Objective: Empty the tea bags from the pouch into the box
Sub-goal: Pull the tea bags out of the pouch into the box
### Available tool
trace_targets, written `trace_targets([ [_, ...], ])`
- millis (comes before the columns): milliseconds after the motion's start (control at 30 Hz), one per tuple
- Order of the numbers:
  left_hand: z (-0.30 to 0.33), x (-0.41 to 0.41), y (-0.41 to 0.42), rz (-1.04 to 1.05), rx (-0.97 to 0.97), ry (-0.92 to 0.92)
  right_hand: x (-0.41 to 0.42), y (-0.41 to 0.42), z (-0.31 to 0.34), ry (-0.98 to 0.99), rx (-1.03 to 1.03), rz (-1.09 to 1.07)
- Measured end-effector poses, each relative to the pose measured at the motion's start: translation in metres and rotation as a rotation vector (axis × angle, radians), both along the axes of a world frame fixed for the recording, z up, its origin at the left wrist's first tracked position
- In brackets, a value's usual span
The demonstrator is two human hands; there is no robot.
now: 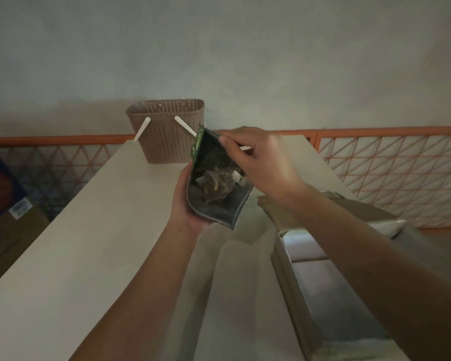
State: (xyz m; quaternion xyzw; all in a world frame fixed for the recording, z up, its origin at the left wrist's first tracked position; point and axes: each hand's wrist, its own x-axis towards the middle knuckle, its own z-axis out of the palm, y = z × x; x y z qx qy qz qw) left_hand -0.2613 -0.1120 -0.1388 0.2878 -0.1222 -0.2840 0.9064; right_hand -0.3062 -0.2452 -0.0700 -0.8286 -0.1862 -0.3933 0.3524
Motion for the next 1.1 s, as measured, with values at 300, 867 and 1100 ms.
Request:
trace_targets([
  [300, 0.013, -0.026, 0.004, -0.092, 0.004, 0.077, -0.040, 0.007, -0.001, -0.144, 0.054, -0.041],
  [867, -0.005, -0.054, 0.014, -0.010, -0.002, 0.180, -0.072, 0.007, -0.031, 0.122, 0.174, -0.100],
  [1100, -0.003, -0.066, 0.003, 0.019, 0.004, 0.195, -0.081, 0.012, -0.045, 0.331, -0.306, -0.573],
])
